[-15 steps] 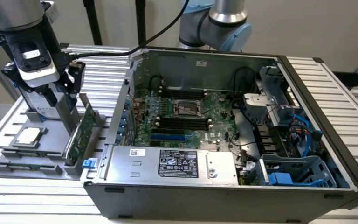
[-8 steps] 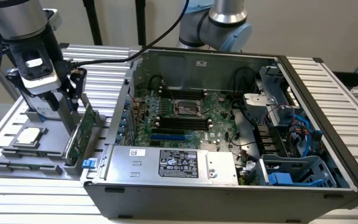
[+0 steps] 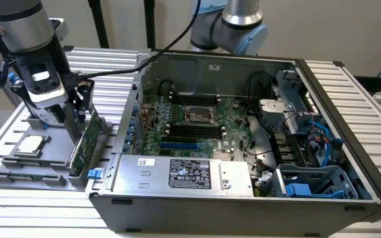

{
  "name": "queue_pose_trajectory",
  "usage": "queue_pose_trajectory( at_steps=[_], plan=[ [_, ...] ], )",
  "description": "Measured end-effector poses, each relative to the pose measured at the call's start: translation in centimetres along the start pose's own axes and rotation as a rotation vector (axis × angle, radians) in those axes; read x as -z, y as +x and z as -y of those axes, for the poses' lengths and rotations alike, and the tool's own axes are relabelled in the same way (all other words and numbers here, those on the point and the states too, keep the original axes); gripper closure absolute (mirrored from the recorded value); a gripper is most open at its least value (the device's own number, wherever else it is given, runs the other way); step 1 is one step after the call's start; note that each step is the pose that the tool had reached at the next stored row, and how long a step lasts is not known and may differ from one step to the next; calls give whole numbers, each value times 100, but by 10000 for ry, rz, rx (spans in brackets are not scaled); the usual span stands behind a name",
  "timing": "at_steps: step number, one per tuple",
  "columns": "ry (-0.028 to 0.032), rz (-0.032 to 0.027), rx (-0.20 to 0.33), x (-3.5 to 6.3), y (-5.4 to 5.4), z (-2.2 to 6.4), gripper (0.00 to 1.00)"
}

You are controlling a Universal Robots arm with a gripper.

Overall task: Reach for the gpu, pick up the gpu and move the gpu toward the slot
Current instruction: 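Pick up the gpu and move the gpu toward the slot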

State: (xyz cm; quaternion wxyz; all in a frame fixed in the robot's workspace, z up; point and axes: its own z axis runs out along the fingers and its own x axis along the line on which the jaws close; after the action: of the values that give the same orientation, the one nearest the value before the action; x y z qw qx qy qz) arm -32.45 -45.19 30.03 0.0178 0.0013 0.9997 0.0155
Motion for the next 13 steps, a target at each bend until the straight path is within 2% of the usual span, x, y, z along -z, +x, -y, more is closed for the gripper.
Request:
queue_pose_trajectory(
  at_steps=[13],
  plan=[
    [3, 6, -19, -236, 8, 22, 52]
  ],
)
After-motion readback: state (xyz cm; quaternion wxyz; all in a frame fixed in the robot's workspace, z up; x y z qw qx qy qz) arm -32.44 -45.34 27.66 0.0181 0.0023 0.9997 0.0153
